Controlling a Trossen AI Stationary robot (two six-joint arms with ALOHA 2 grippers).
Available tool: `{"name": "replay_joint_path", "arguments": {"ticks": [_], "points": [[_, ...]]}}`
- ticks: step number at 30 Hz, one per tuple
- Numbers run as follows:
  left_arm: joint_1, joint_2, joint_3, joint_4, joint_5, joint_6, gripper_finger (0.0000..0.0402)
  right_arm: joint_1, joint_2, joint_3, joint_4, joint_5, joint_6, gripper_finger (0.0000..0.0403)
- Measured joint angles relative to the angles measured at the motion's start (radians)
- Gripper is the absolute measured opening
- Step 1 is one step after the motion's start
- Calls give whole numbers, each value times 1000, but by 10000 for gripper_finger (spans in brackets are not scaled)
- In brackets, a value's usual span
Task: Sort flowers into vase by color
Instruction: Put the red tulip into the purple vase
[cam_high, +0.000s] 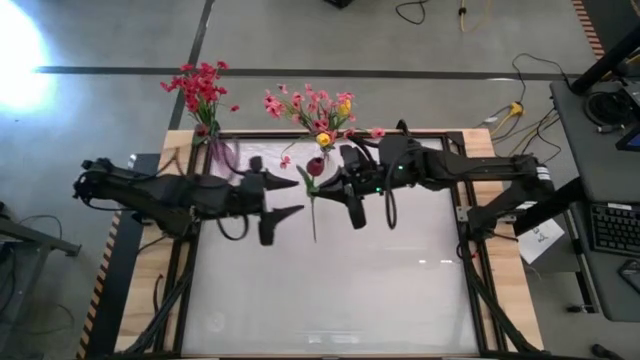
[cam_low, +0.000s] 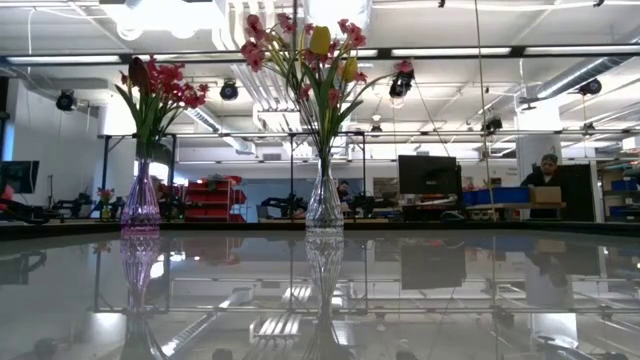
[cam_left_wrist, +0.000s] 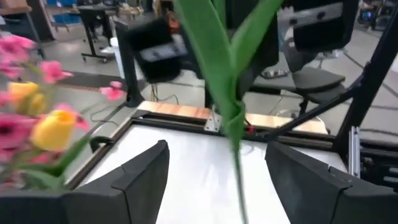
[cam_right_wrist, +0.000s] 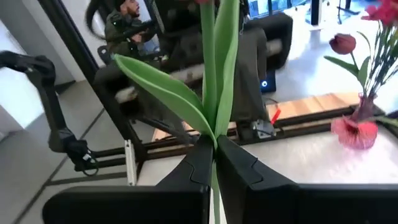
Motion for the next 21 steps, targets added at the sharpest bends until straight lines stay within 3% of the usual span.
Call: {"name": "replay_joint_path", "arguments": {"ticks": [7,14,21], "points": [[0,119,83,3,19,-17,233,37,29,42,-8,1,-130,9],[1,144,134,-38,19,-18,199,56,23,42,-43,42,-180,9],[11,133,128,-62,46,-21,125,58,22,42,-46,54,-217,9]]}}
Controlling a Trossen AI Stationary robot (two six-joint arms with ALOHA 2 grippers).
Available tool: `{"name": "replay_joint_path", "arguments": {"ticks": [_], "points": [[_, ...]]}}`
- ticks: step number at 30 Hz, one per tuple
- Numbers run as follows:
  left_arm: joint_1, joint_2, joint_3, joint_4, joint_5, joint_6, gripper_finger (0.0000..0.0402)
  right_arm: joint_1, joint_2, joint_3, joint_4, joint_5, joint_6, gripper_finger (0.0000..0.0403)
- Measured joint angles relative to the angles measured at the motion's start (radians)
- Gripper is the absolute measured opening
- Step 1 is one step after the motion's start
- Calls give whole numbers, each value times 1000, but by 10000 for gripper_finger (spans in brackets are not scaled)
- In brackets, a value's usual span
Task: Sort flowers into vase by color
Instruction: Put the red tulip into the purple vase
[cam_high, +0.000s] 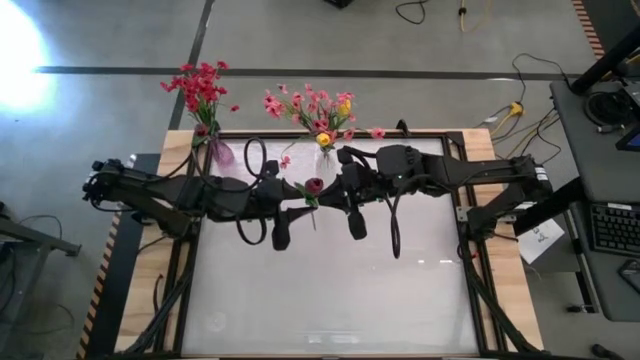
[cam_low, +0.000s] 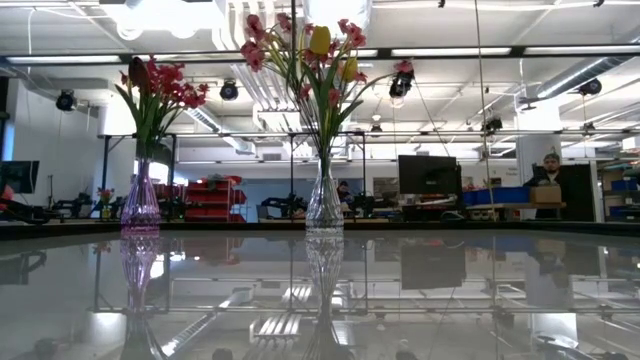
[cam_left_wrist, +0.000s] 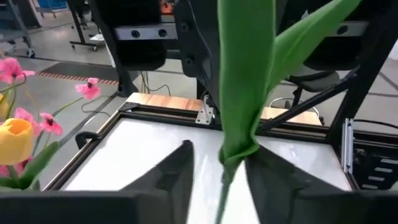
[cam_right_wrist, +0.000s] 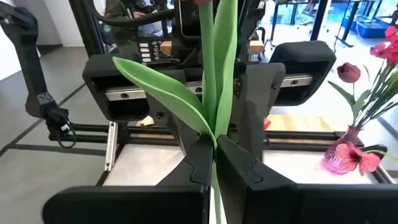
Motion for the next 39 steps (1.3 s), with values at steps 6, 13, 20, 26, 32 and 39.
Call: {"name": "replay_joint_path", "arguments": {"ticks": [6,13,20,26,32,39], "points": [[3,1,-3,-3,7,40,18,8,8,0,-19,5,-22,32],[3,-34,-4,-132,-5,177,2,10,-8,0,2,42,-17,153],[10,-231,-52,-397,-289,137,0,9,-111,0,1,188,-31,235],[82,-454,-225,-447,-772,52,0,9,-150,0,2,275,-82,245],[324,-545,-372,-269,-810,151,0,-14,-142,0,9,324,-122,240],[683,-541,-476,14,-578,186,0,-35,-119,0,14,325,-94,238]]}}
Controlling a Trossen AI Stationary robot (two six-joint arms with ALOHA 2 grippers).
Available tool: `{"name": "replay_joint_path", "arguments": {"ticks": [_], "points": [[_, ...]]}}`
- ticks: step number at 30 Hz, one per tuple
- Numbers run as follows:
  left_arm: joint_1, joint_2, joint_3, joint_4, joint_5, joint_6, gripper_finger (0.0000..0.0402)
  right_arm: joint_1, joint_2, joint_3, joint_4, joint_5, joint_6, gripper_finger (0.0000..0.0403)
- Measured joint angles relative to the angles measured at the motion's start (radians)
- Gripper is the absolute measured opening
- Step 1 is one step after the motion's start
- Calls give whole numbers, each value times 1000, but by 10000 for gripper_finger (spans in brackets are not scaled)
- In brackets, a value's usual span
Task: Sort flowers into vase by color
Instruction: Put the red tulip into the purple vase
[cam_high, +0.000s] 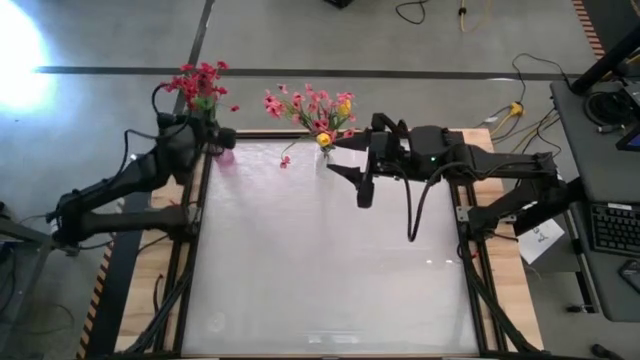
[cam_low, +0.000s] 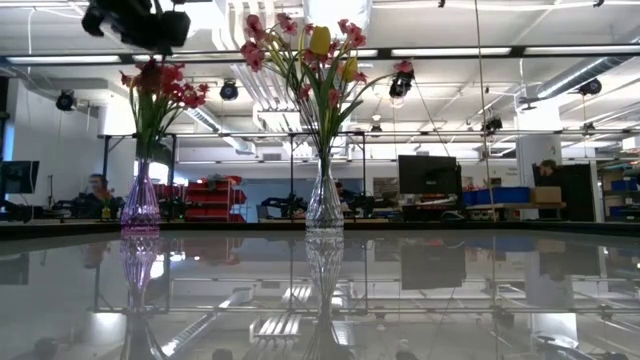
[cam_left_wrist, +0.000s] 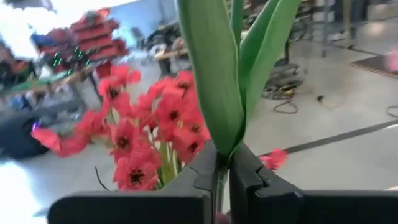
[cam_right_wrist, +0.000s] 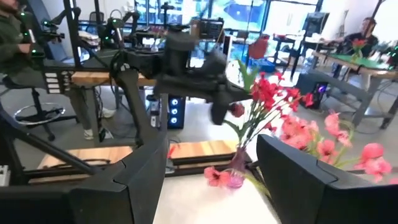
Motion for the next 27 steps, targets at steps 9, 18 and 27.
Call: {"name": "replay_joint_path", "arguments": {"ticks": [9,18,27], "points": [[150,110,22,10,83,-35,0,0,4,0,2,10,34,235],[136,109,82,47,154,-74,0,-1,2,0,0,24,34,233],[139,132,80,8,-8,-38,0,-4,2,1,-3,24,36,231]]}}
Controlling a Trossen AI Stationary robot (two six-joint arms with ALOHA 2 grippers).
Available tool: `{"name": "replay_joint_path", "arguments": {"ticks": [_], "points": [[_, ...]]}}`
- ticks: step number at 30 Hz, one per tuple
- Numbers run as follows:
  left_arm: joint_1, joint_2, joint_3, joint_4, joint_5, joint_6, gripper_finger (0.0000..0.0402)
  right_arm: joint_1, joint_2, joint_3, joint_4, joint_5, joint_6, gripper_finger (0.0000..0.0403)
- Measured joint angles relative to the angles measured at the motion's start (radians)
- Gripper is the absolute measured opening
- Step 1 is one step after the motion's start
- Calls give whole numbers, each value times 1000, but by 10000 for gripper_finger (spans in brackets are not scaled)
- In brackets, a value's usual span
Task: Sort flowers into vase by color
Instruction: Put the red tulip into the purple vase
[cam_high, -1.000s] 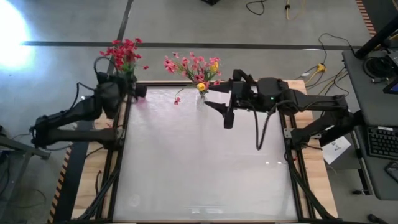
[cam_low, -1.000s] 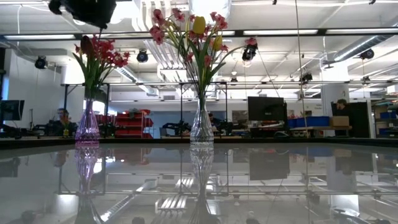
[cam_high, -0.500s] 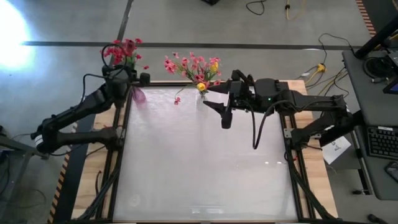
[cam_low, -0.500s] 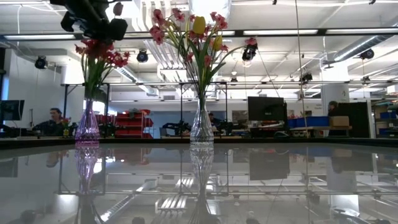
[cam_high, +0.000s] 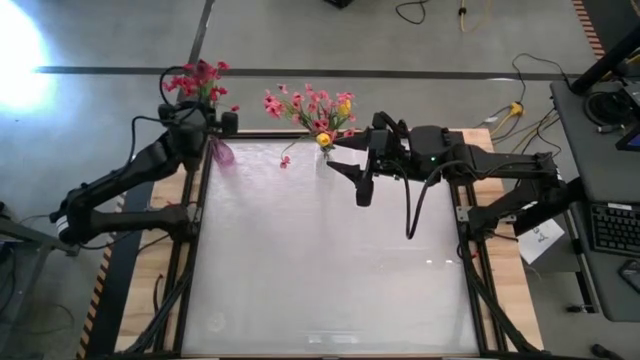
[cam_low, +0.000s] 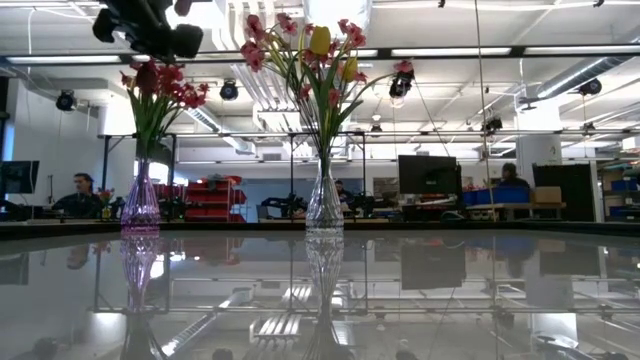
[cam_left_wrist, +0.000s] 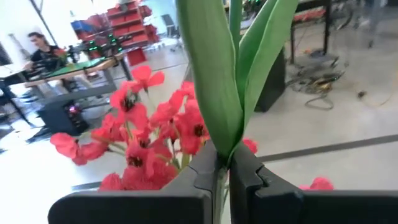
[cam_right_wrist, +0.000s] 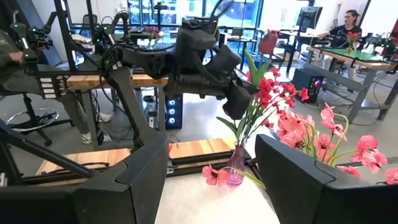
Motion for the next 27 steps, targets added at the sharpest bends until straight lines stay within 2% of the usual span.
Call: {"name": "replay_joint_path", "arguments": {"ticks": [11,14,19,27], "points": [[0,9,4,-95,1,-66,0,0,0,0,-1,1,17,230],[0,25,60,-173,40,-123,0,0,0,1,-1,4,17,230],[13,70,140,-272,11,-117,0,0,0,2,-2,9,17,231],[33,126,151,-294,9,-128,0,0,0,2,-2,7,43,229]]}}
